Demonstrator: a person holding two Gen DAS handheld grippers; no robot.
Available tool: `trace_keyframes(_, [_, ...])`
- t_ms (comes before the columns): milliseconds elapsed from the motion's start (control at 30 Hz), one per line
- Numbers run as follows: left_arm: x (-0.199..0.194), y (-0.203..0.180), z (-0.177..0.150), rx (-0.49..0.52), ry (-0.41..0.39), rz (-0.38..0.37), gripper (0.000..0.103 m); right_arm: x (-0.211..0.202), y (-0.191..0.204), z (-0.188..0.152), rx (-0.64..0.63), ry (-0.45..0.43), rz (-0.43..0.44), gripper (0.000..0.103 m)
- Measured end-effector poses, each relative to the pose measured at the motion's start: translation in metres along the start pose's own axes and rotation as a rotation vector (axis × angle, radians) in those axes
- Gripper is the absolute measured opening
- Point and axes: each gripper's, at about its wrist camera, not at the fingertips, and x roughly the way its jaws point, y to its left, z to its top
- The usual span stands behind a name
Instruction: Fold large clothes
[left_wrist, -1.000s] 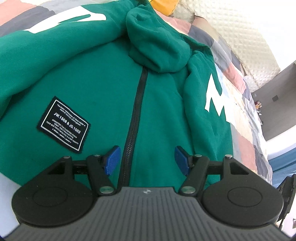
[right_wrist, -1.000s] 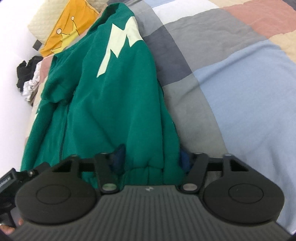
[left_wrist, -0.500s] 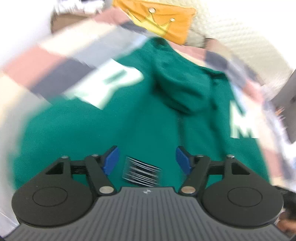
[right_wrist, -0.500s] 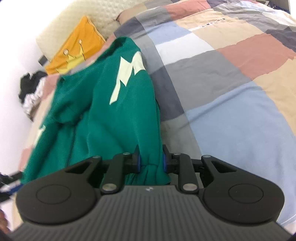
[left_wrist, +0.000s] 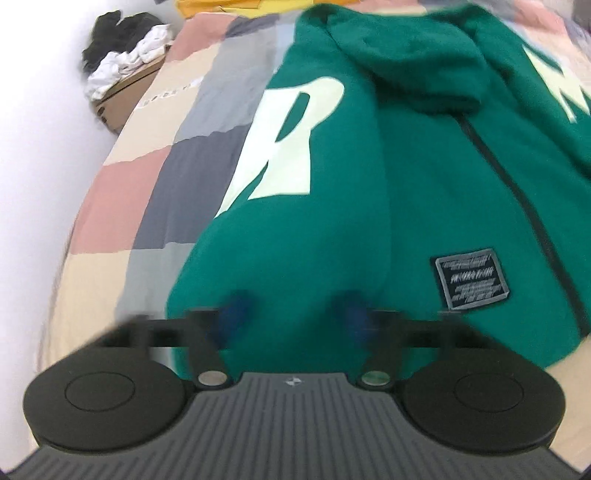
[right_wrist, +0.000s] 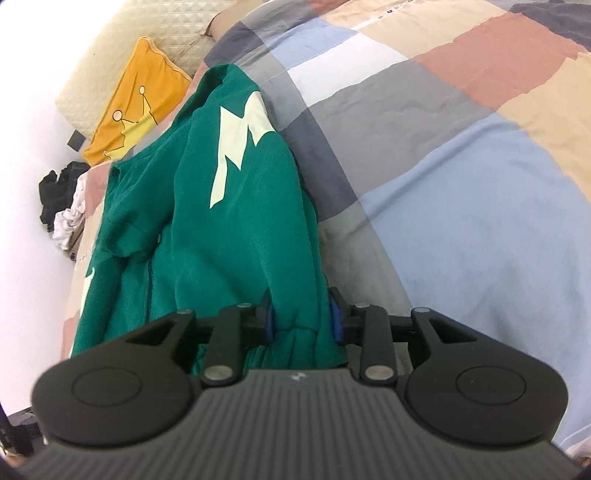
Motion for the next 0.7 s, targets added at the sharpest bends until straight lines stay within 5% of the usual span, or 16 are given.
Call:
trace_keyframes(100, [-0.013, 0.021, 0.006, -0.020, -0.019, -0.015, 0.008, 0.001, 0.002, 0.001, -0.007, 0.002, -0.008, 0.033])
trace_keyframes(233, [-0.033, 0.077, 0.026, -0.126, -0.084, 0.012, 0.006, -0.002, 0.002, 0.003, -0.001, -0.009, -0.006, 0.034])
trace_keyframes(467, [-0.047, 0.173, 0.087, -0.186, -0.184, 0.236, 0.005, -0.005, 0.001, 0.009, 0.005, -0.053, -0.035, 0.033])
trace_keyframes(700, [-0.008, 0.249, 0.166, -0.282, -0.224, 0.453, 0.005, -0.005, 0.008, 0.016, -0.035, -0.115, -0.088, 0.033])
